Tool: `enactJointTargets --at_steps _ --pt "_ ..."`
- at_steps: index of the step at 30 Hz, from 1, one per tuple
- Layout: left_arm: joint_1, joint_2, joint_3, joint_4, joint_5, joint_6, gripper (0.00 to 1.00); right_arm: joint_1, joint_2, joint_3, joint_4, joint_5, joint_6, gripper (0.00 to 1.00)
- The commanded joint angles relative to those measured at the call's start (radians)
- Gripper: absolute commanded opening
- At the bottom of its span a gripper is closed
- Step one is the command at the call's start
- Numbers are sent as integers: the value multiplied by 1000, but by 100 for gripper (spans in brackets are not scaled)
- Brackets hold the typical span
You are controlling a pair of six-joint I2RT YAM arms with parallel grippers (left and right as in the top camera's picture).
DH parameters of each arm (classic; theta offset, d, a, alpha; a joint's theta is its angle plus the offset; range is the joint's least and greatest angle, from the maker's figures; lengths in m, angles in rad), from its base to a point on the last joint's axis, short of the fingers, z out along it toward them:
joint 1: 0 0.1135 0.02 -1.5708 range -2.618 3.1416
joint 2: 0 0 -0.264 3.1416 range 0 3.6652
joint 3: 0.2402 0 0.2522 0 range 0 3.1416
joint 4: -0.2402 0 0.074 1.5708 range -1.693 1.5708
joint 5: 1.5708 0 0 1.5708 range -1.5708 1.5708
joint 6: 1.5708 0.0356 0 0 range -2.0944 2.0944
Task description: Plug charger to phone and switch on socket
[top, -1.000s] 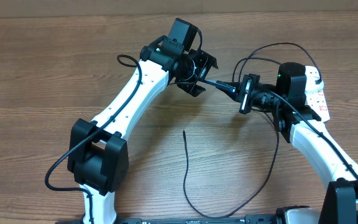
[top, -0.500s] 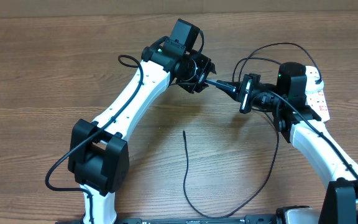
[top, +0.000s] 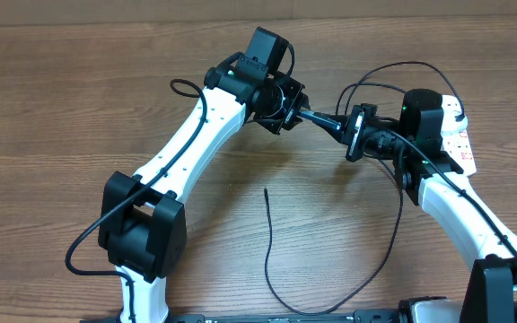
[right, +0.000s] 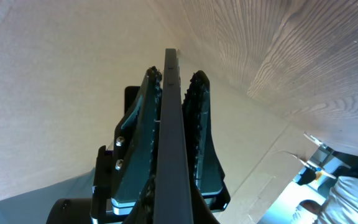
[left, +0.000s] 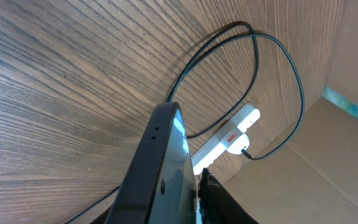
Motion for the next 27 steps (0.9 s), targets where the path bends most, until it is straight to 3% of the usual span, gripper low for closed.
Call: enactJointTargets --at_steps 1,22,27 --pt "-8 -17 21 3 -14 3 25 5 -10 11 21 -41 138 4" --pt "-8 -17 21 2 -14 6 7 5 -10 11 21 -41 138 4" --pt "-8 -17 21 1 -14 12 4 5 -10 11 21 -41 138 13"
